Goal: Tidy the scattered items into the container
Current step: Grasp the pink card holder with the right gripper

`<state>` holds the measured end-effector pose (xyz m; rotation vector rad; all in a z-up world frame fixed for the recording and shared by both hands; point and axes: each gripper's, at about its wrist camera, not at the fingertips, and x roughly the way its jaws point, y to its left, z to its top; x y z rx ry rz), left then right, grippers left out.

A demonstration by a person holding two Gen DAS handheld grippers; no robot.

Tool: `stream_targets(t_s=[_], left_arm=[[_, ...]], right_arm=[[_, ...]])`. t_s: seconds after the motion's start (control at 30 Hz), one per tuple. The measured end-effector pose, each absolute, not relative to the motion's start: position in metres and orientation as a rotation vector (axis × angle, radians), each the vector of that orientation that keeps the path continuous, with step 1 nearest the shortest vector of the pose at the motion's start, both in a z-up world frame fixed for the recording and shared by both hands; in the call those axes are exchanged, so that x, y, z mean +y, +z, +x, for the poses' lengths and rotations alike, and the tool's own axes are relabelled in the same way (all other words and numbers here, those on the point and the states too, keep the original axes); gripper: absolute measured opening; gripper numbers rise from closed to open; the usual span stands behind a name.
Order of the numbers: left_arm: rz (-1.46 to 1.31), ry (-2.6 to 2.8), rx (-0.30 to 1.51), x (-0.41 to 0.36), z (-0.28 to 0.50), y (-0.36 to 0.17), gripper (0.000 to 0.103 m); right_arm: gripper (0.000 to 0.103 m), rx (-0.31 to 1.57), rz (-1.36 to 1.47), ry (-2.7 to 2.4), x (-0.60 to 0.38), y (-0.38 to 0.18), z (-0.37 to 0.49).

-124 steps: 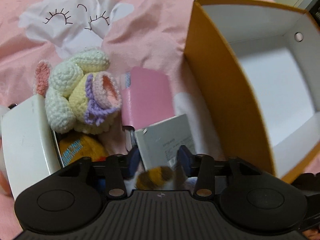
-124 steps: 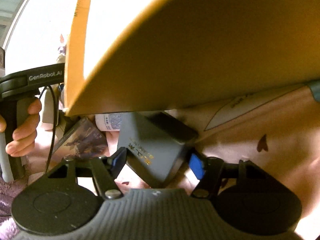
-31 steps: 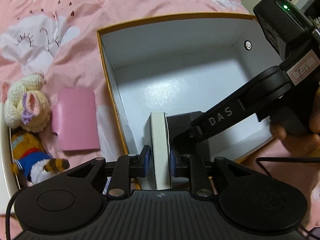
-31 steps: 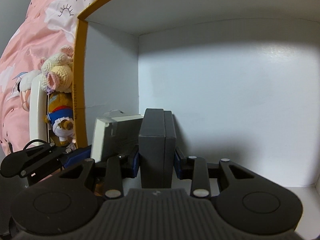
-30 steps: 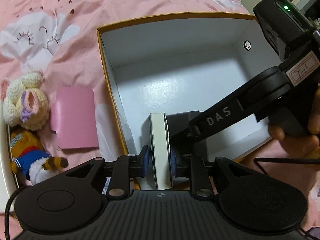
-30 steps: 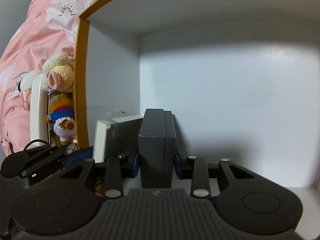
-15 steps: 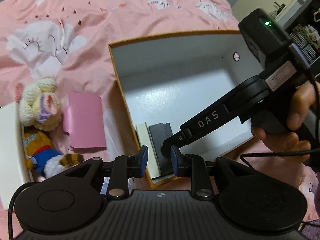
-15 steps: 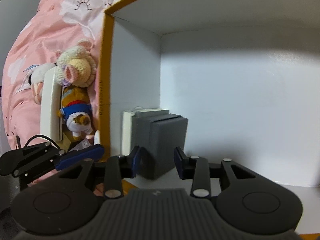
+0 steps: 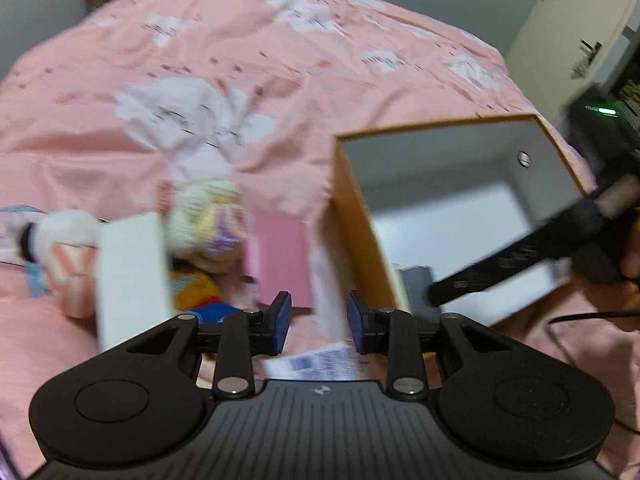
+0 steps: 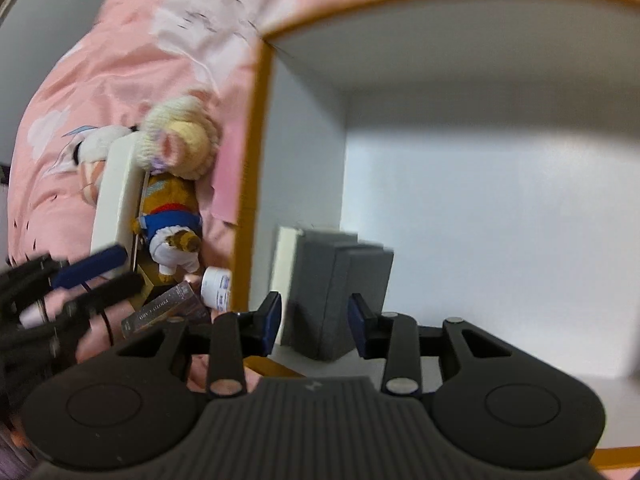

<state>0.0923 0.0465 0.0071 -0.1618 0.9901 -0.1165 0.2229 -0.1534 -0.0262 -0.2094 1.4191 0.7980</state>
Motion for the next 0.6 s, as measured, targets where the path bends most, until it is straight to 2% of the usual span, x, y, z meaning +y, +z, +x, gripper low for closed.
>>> stream_targets(t_s=[0.13,0.23,0.33,0.4,0.6], left_arm=[[-0.133,-0.025,0.961,0.070,0.084,0.016,0.036],[-0.134,0.016,0.965,0.089,0.079,0.020,0.040],[-0.138,0.038,0.976,0.105,0.075,0.021,0.050],[-0.133,0.050,0.983,0.114,0.074,0.019,0.056],[-0.122,0.091,1.015,0.130,0.078,0.007,0.058]], right_arm=[[0.041,1.232,-0.226,0.877,-0.149,-0.002,0.197],[0.045,1.132,-0.204,0.922,-0.143,0.008,0.181],[0.048,1.053,-0.221,0.954,-0.130,0.011,0.167],[0.049,1.028,-0.256,0.973,-0.116,0.008,0.159],[0.048,1.049,-0.345,0.953,-0.068,-0.018,0.160]])
